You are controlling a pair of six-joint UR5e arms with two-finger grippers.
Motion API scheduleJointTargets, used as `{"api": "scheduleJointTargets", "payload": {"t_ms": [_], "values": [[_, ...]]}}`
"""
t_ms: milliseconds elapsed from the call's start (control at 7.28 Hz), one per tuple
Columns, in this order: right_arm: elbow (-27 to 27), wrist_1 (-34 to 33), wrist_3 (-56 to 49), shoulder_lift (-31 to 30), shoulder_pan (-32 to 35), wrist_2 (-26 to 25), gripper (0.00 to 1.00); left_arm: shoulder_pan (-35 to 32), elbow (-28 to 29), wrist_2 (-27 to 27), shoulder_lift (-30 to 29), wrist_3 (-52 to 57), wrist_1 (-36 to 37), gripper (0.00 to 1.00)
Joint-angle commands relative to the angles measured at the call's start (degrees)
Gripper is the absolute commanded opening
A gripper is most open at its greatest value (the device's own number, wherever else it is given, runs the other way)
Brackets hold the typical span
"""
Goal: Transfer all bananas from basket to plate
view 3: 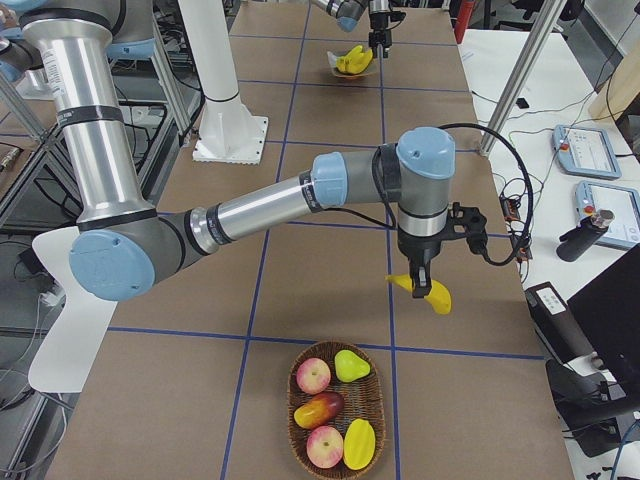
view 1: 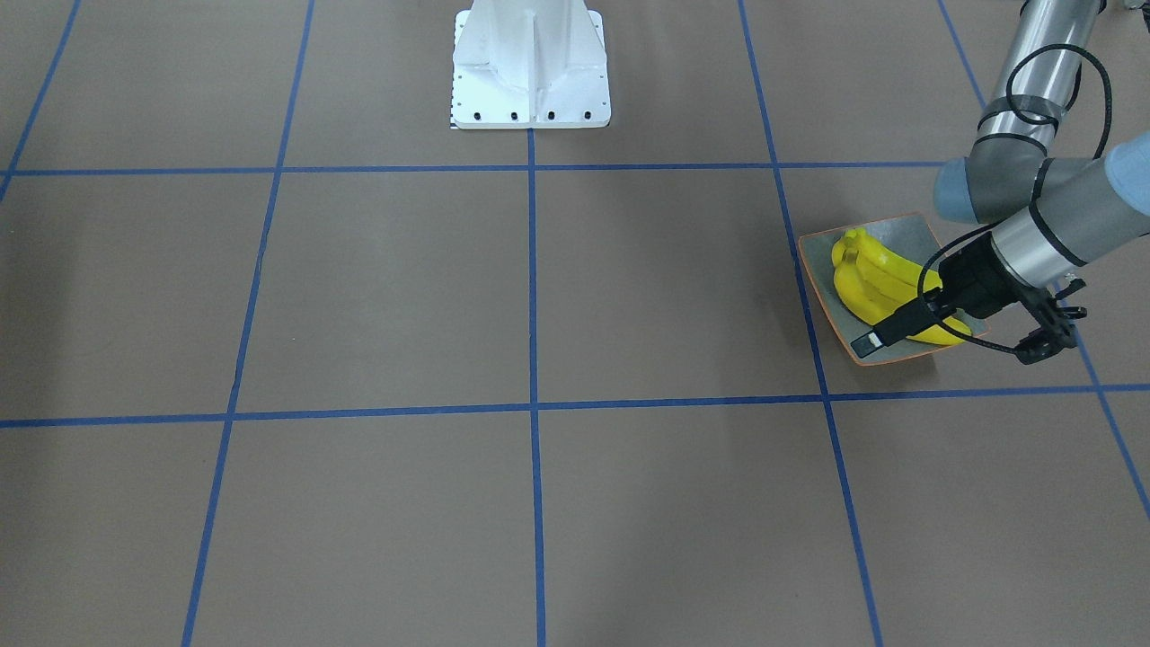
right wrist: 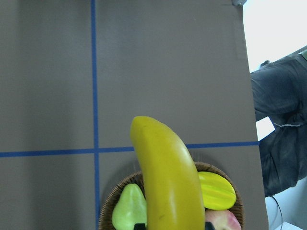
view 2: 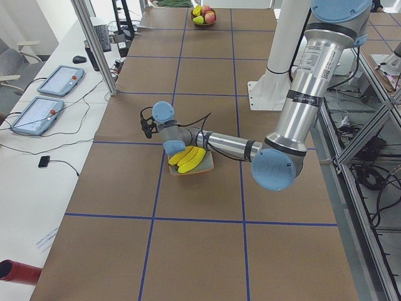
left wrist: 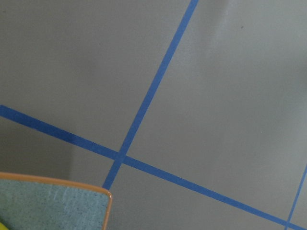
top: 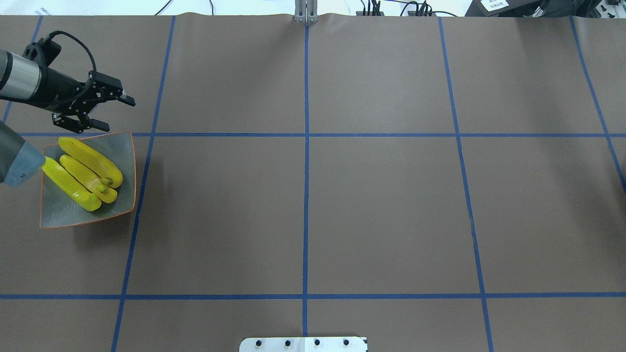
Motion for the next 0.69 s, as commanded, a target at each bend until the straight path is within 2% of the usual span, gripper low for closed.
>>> {"api": "scheduleJointTargets", "payload": {"t_ms": [0,275,412,549], "values": [[1.2,0.3,14.8,6.5,-11.2,5.5,0.00,0.0,-0.1,-0.1,0.0,-0.1,-0.1,1.00],[0.9,0.6,25.5,12.8,-20.0,8.8,0.00,0.1,-0.1,-0.1,-1.0,-0.1,0.0,1.00],[1.0,5.9,33.8,14.4,-25.2,9.1,0.00,0.2,0.0,-0.1,-3.1,-2.6,0.4,1.00],[1.0,14.5,43.1,14.4,-29.1,9.1,0.00,0.4,0.2,-0.1,-5.7,-7.7,0.5,1.00]]}}
